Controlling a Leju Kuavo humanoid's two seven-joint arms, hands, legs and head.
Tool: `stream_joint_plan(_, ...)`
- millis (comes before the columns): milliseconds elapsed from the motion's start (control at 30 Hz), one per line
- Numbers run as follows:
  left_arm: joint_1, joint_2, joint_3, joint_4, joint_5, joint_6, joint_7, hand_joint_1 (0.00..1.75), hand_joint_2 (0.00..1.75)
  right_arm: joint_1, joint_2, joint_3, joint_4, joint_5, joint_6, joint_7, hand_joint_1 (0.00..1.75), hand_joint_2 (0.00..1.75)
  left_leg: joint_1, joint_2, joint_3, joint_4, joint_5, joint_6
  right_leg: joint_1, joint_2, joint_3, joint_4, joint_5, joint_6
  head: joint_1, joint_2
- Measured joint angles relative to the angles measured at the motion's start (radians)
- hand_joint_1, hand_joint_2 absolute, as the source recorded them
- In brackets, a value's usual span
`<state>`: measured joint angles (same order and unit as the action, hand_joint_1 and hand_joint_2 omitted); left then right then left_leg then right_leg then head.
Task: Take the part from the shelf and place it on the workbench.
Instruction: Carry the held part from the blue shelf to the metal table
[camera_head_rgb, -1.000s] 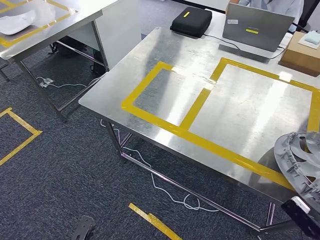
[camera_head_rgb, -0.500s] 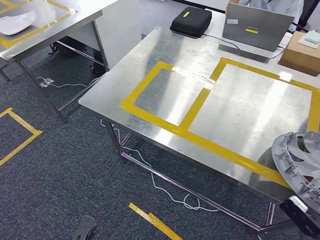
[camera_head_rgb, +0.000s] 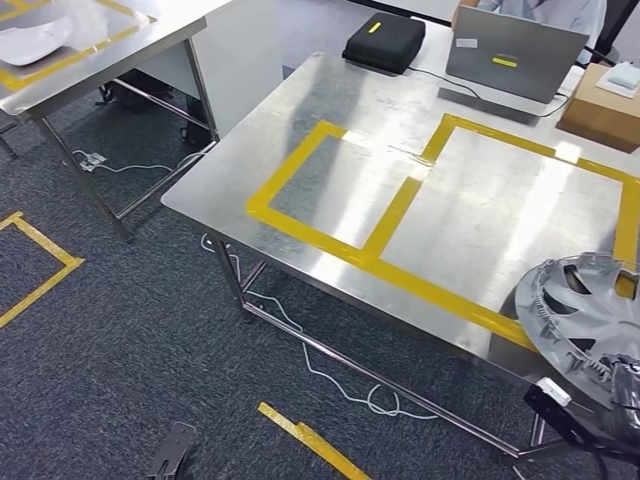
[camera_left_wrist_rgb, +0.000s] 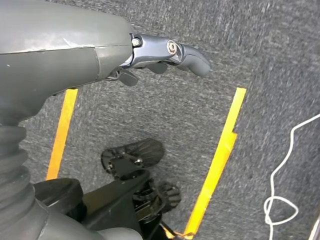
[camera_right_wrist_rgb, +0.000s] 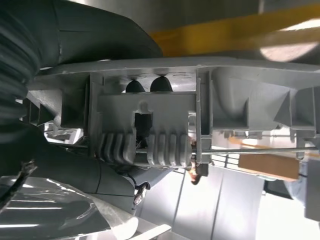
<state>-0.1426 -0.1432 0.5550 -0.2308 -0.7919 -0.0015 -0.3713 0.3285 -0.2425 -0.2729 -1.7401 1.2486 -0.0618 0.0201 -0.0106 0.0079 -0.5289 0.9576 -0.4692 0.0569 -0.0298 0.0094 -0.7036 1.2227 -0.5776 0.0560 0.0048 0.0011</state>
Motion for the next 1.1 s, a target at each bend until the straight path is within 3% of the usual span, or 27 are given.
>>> stream_joint_plan(33, 0.0, -0.001, 0.0, 0.0, -0.002, -0.001, 0.001, 0.0, 1.75, -0.001, -0.007, 0.018, 0.005, 0.005, -0.005, 0.006, 1.75, 1.75, 0.0, 0.002, 0.0, 0.001, -0.001, -0.002, -0.001, -0.002, -0.014, 0.036, -0.008, 0.003, 0.0, 0.0)
stream_joint_plan(67, 0.0, -0.002, -0.001, 0.0, -0.003, -0.001, 0.002, 0.0, 1.75, -0.001, -0.012, 0.033, 0.009, 0.009, -0.01, 0.011, 1.75, 1.75, 0.002, 0.004, 0.0, 0.003, -0.003, -0.005, -0.002, -0.003, -0.009, 0.032, 0.003, 0.006, 0.0, 0.0)
stream_joint_plan(167, -0.002, -0.006, -0.002, 0.0, -0.004, -0.002, 0.006, 0.0, 1.75, -0.006, -0.027, 0.079, 0.016, 0.026, -0.028, 0.023, 1.75, 1.75, 0.007, 0.006, 0.002, 0.02, -0.019, -0.026, -0.008, -0.015, 0.094, -0.149, 0.076, 0.016, 0.002, 0.0)
stream_joint_plan(233, -0.006, -0.006, -0.004, 0.0, -0.006, -0.003, 0.011, 0.0, 1.75, -0.01, -0.033, 0.111, 0.019, 0.037, -0.037, 0.033, 1.75, 1.75, 0.005, 0.008, 0.0, 0.034, -0.032, -0.041, -0.007, -0.015, 0.137, -0.216, 0.079, 0.004, 0.003, 0.0)
stream_joint_plan(300, -0.008, -0.007, -0.005, 0.0, -0.008, -0.003, 0.015, 0.0, 1.75, -0.013, -0.036, 0.137, 0.022, 0.044, -0.043, 0.039, 1.75, 1.75, 0.005, 0.008, 0.001, 0.039, -0.039, -0.05, -0.005, -0.007, 0.143, -0.212, 0.071, -0.017, 0.001, 0.0)
stream_joint_plan(367, -0.01, -0.007, -0.007, 0.0, -0.01, -0.004, 0.016, 0.0, 1.75, -0.017, -0.043, 0.161, 0.026, 0.049, -0.048, 0.044, 1.75, 1.75, 0.009, 0.007, 0.001, 0.058, -0.053, -0.058, -0.004, -0.002, 0.149, -0.21, 0.067, -0.03, -0.001, 0.0)
stream_joint_plan(433, -0.014, -0.007, -0.007, 0.0, -0.012, -0.007, 0.016, 0.0, 1.75, -0.026, -0.05, 0.181, 0.03, 0.055, -0.053, 0.049, 1.75, 1.75, 0.011, 0.005, -0.039, 0.147, -0.095, -0.067, -0.004, 0.001, 0.158, -0.211, 0.062, -0.041, -0.002, 0.0)
stream_joint_plan(500, -0.014, -0.007, -0.008, 0.0, -0.013, -0.011, 0.017, 0.0, 1.75, -0.033, -0.055, 0.2, 0.036, 0.059, -0.059, 0.053, 1.75, 1.75, 0.012, 0.004, -0.119, 0.287, -0.145, -0.069, -0.001, 0.004, 0.164, -0.211, 0.054, -0.05, -0.003, 0.0)
stream_joint_plan(533, -0.013, -0.008, -0.008, 0.0, -0.013, -0.012, 0.017, 0.0, 1.75, -0.035, -0.057, 0.207, 0.04, 0.061, -0.062, 0.055, 1.75, 1.75, 0.012, 0.004, -0.152, 0.336, -0.154, -0.068, 0.001, 0.007, 0.168, -0.211, 0.05, -0.052, -0.003, 0.0)
stream_joint_plan(567, -0.012, -0.008, -0.008, 0.0, -0.013, -0.014, 0.018, 0.0, 1.75, -0.038, -0.059, 0.215, 0.044, 0.062, -0.065, 0.057, 1.75, 1.75, 0.011, 0.003, -0.168, 0.347, -0.138, -0.065, 0.003, 0.01, 0.174, -0.211, 0.046, -0.053, -0.003, 0.0)
stream_joint_plan(600, -0.012, -0.009, -0.008, 0.0, -0.013, -0.014, 0.019, 0.0, 1.75, -0.042, -0.061, 0.221, 0.047, 0.062, -0.066, 0.059, 1.75, 1.75, 0.01, 0.002, -0.165, 0.32, -0.104, -0.059, 0.005, 0.014, 0.182, -0.211, 0.04, -0.052, -0.003, 0.0)
stream_joint_plan(667, -0.014, -0.008, -0.008, 0.0, -0.013, -0.015, 0.021, 0.0, 1.75, -0.055, -0.066, 0.235, 0.054, 0.062, -0.067, 0.061, 1.75, 1.75, 0.004, -0.001, -0.12, 0.193, -0.016, -0.04, 0.008, 0.021, 0.197, -0.213, 0.027, -0.049, -0.002, 0.0)
stream_joint_plan(700, -0.016, -0.008, -0.008, 0.0, -0.014, -0.015, 0.022, 0.0, 1.75, -0.061, -0.068, 0.242, 0.058, 0.063, -0.068, 0.062, 1.75, 1.75, 0.0, -0.002, -0.097, 0.135, 0.007, -0.03, 0.009, 0.024, 0.201, -0.214, 0.021, -0.045, -0.001, 0.0)
stream_joint_plan(733, -0.019, -0.008, -0.008, 0.0, -0.014, -0.015, 0.023, 0.0, 1.75, -0.066, -0.07, 0.248, 0.062, 0.063, -0.069, 0.063, 1.75, 1.75, -0.003, -0.004, -0.08, 0.097, 0.014, -0.023, 0.009, 0.026, 0.203, -0.218, 0.017, -0.04, -0.001, 0.0)
stream_joint_plan(833, -0.023, -0.01, -0.011, 0.0, -0.016, -0.015, 0.029, 0.0, 1.75, -0.077, -0.076, 0.263, 0.073, 0.064, -0.076, 0.067, 1.75, 1.75, -0.004, -0.005, -0.06, 0.056, 0.001, -0.015, 0.007, 0.024, 0.211, -0.216, 0.025, -0.018, 0.0, 0.0)
stream_joint_plan(900, -0.025, -0.012, -0.013, 0.0, -0.017, -0.015, 0.031, 0.0, 1.75, -0.083, -0.082, 0.272, 0.08, 0.066, -0.081, 0.068, 1.75, 1.75, 0.0, -0.005, -0.038, 0.041, -0.001, -0.007, 0.008, 0.013, 0.197, -0.179, 0.012, -0.01, 0.003, 0.0)
stream_joint_plan(933, -0.026, -0.012, -0.014, 0.0, -0.018, -0.015, 0.031, 0.0, 1.75, -0.086, -0.084, 0.276, 0.084, 0.067, -0.083, 0.069, 1.75, 1.75, 0.002, -0.005, -0.028, 0.036, -0.003, -0.004, 0.008, 0.007, 0.171, -0.135, -0.007, -0.008, 0.005, 0.0)
stream_joint_plan(1033, -0.026, -0.015, -0.015, 0.0, -0.022, -0.016, 0.032, 0.0, 1.75, -0.09, -0.089, 0.292, 0.095, 0.069, -0.095, 0.071, 1.75, 1.75, -0.001, -0.005, -0.017, 0.035, -0.016, -0.001, 0.009, 0.0, 0.05, 0.035, -0.07, -0.002, 0.01, 0.0)
stream_joint_plan(1067, -0.024, -0.016, -0.015, 0.0, -0.023, -0.016, 0.032, 0.0, 1.75, -0.09, -0.089, 0.296, 0.098, 0.07, -0.098, 0.072, 1.75, 1.75, -0.001, -0.005, -0.01, 0.035, -0.023, -0.002, 0.009, 0.0, 0.023, 0.051, -0.068, -0.002, 0.01, 0.0)
stream_joint_plan(1100, -0.023, -0.016, -0.015, 0.0, -0.024, -0.016, 0.032, 0.0, 1.75, -0.089, -0.09, 0.299, 0.1, 0.07, -0.1, 0.072, 1.75, 1.75, -0.001, -0.005, 0.001, 0.035, -0.031, -0.004, 0.008, -0.001, 0.017, 0.03, -0.044, -0.001, 0.01, 0.0)
